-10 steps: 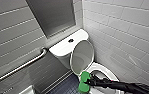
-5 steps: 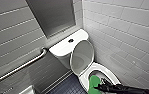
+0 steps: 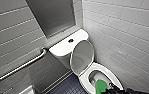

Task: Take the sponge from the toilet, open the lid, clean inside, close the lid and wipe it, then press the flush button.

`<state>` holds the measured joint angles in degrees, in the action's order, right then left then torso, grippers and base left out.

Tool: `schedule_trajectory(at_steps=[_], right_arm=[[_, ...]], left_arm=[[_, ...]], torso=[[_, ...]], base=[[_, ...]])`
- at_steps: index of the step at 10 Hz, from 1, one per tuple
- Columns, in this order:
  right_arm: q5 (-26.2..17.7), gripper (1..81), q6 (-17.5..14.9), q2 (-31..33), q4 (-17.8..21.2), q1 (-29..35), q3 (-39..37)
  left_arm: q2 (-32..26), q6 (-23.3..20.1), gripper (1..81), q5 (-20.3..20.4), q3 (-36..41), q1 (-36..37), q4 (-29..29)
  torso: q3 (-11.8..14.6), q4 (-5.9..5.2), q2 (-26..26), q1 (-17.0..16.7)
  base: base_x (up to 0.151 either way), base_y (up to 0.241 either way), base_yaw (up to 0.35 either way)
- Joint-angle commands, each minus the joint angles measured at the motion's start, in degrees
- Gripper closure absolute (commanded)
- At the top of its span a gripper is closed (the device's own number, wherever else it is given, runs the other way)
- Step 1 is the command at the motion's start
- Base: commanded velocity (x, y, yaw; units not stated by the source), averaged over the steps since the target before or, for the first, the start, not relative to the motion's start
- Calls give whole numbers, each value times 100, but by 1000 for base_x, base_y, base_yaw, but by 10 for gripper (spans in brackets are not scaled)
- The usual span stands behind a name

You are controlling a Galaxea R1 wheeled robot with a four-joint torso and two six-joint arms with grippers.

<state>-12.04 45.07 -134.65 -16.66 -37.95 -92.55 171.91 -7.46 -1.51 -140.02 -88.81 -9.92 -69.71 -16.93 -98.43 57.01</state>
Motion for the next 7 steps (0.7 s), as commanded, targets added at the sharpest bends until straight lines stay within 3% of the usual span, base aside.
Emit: schedule_trajectory(at_steps=[1,7], right_arm=[[-369,811,11,601,-65,345,572],[-351,811,11,1657,-74,28,889]], left_arm=[[-42,-27,10,-411,36,-185,-45],[-60,-27,10,-403,36,-177,-185]], torso=[[0,-2,0,0],[0,-2,0,0]], base=[[0,0,0],[0,0,0]])
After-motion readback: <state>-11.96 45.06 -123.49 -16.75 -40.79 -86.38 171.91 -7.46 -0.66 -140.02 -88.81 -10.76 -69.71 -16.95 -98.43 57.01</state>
